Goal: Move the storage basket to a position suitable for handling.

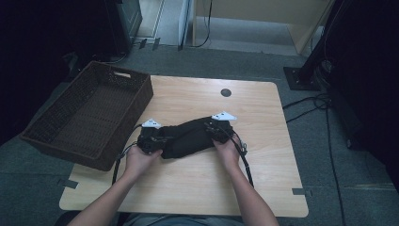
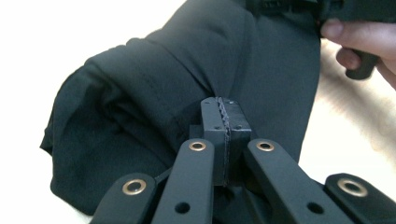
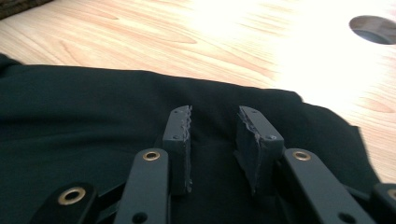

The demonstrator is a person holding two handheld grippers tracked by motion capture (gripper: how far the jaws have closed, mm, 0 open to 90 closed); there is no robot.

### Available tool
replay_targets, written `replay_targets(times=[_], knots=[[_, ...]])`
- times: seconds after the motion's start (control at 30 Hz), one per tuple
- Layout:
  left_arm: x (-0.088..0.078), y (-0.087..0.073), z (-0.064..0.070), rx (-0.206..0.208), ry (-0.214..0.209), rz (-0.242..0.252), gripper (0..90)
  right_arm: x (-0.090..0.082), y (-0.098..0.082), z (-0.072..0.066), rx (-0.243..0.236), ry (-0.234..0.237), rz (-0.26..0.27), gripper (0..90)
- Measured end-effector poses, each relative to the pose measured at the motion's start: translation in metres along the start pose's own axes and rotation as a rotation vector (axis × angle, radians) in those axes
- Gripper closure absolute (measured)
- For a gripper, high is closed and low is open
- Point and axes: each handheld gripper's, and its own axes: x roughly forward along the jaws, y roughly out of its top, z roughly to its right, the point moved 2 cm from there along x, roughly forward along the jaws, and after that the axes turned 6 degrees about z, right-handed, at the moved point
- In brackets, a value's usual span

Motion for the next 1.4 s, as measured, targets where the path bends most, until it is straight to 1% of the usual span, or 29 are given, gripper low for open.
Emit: replay_targets(times=[0.03,0.07,0.1,0.13,0.2,0.23,0.3,0.33,0.37,0.4,0.47,0.53,0.57,0.6,0.63,0.67,0.73,0.77,0.8,0.87,0.9,0.97,1.03,1.07,1.1,1.13,1.17,1.2,1.4], knots=[[-0.002,-0.001,0.002,0.012,-0.003,-0.001,90.0,-0.001,0.000,0.002,0.009,-0.004,0.001,65.2],[-0.005,0.000,0.003,0.004,-0.017,0.000,90.0,-0.001,0.000,0.002,0.011,-0.005,-0.001,65.1],[-0.005,0.000,0.003,0.004,-0.017,0.000,89.9,-0.002,0.001,0.002,0.015,-0.008,-0.001,64.9],[-0.011,0.007,0.003,-0.026,-0.044,0.026,87.0,-0.003,0.001,0.002,0.014,-0.006,0.000,64.7],[-0.017,0.017,0.005,-0.002,-0.036,0.053,84.0,-0.005,0.003,0.001,-0.004,0.006,-0.002,64.5],[-0.017,0.017,0.005,-0.002,-0.036,0.053,83.9,-0.005,0.003,0.001,-0.004,0.006,-0.002,64.5],[-0.019,0.029,0.004,0.005,-0.038,0.067,83.9,-0.007,0.004,0.002,0.004,0.020,-0.006,64.3],[-0.019,0.036,0.003,0.007,-0.035,0.082,83.8,-0.007,0.004,0.002,0.006,0.022,-0.006,64.1],[-0.017,0.045,0.001,0.006,-0.037,0.086,81.0,-0.009,0.006,0.003,0.002,0.031,-0.007,64.2],[-0.017,0.045,0.001,0.006,-0.037,0.086,79.5,-0.010,0.006,0.002,0.010,0.036,-0.012,64.2],[-0.011,0.053,0.000,0.011,-0.027,0.077,79.4,-0.010,0.007,0.002,0.011,0.042,-0.011,64.1],[-0.002,0.056,-0.001,0.037,-0.010,0.059,78.2,-0.013,0.008,0.003,0.011,0.049,-0.012,64.0],[0.007,0.054,-0.002,0.055,0.007,0.035,77.3,-0.017,0.009,0.003,0.021,0.059,-0.019,63.5],[0.010,0.052,-0.002,0.061,0.011,0.013,76.8,-0.019,0.010,0.003,0.021,0.061,-0.021,63.4],[0.012,0.050,-0.003,0.064,0.011,0.007,76.7,-0.022,0.010,0.002,0.023,0.062,-0.016,63.3],[0.012,0.050,-0.003,0.064,0.011,0.007,76.5,-0.022,0.010,0.002,0.023,0.062,-0.016,63.3],[0.013,0.045,-0.004,0.070,0.013,0.010,76.2,-0.033,0.007,0.002,0.043,0.079,-0.007,60.8],[0.012,0.040,-0.004,0.073,0.010,0.007,75.8,-0.036,0.004,0.001,0.043,0.084,-0.011,58.9],[0.012,0.040,-0.004,0.073,0.010,0.007,74.7,-0.036,0.004,0.001,0.043,0.084,-0.011,58.9],[0.011,0.034,-0.003,0.086,0.010,0.002,72.9,-0.042,-0.006,-0.005,0.038,0.100,-0.018,53.2],[0.011,0.030,-0.002,0.093,0.010,0.003,72.9,-0.042,-0.006,-0.005,0.038,0.100,-0.018,53.2],[0.010,0.024,0.001,0.113,0.016,0.000,71.9,-0.044,-0.015,-0.009,0.003,0.086,-0.015,52.0],[0.009,0.019,0.003,0.133,0.028,-0.006,71.9,-0.044,-0.018,-0.009,0.008,0.083,-0.014,52.0],[0.009,0.014,0.004,0.126,0.030,0.010,71.1,-0.044,-0.020,-0.008,0.025,0.087,-0.018,52.0],[0.009,0.014,0.004,0.126,0.030,0.010,70.7,-0.044,-0.020,-0.008,0.025,0.087,-0.018,52.0],[0.009,0.011,0.003,0.105,0.026,0.017,70.5,-0.043,-0.021,-0.009,0.023,0.084,-0.015,52.0],[0.009,0.011,0.003,0.105,0.026,0.017,70.5,-0.043,-0.021,-0.009,0.023,0.084,-0.015,52.0],[0.009,0.010,0.003,0.094,0.023,0.023,70.5,-0.043,-0.022,-0.009,0.014,0.079,-0.013,51.9],[0.009,0.006,0.009,0.084,0.017,0.017,71.0,-0.044,-0.025,-0.006,0.010,0.080,-0.003,51.9]])
